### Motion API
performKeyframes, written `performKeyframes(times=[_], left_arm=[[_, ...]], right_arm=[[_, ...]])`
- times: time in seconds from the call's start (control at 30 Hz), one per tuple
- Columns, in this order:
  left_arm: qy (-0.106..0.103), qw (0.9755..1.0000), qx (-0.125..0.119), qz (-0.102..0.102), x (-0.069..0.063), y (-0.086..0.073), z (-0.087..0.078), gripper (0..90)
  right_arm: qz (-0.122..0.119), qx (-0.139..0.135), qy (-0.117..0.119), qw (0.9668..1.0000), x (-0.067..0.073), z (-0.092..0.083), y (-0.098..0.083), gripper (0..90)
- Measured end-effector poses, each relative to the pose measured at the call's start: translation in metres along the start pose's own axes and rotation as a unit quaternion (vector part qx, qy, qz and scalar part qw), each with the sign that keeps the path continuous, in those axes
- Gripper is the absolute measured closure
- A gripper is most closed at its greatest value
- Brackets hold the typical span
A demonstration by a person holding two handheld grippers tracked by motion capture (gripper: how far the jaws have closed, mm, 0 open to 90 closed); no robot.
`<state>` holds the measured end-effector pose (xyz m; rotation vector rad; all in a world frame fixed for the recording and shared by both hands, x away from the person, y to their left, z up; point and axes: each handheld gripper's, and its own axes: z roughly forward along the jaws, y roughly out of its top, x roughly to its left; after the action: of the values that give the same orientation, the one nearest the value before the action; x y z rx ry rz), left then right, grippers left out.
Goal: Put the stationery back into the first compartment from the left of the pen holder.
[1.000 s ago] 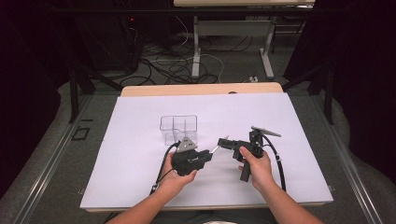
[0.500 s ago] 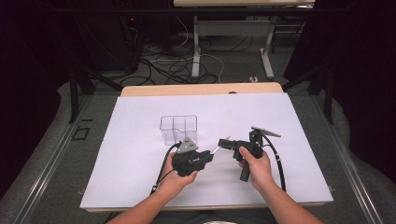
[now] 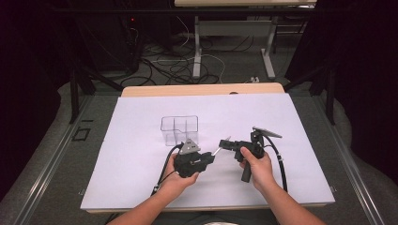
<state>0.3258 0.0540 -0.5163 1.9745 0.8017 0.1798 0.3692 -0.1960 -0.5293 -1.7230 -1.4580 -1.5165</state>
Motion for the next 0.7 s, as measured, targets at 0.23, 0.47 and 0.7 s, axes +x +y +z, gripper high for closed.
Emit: performKeyframes(times=[0.23,0.47,0.7], left_arm=[[-0.004,1.0,-0.002,-0.003,0.001,0.0,0.0,76.5],[-0.004,0.9998,0.001,-0.017,0.005,-0.002,0.0,69.2],[0.013,0.9998,0.003,-0.017,0.01,-0.005,0.003,48.4]], right_arm=[[0.008,0.003,0.005,1.0,0.001,0.0,0.001,80.2],[0.004,0.006,0.012,0.9999,0.005,0.002,0.0,80.3],[-0.01,0.006,0.016,0.9998,0.012,0.002,0.0,80.3]])
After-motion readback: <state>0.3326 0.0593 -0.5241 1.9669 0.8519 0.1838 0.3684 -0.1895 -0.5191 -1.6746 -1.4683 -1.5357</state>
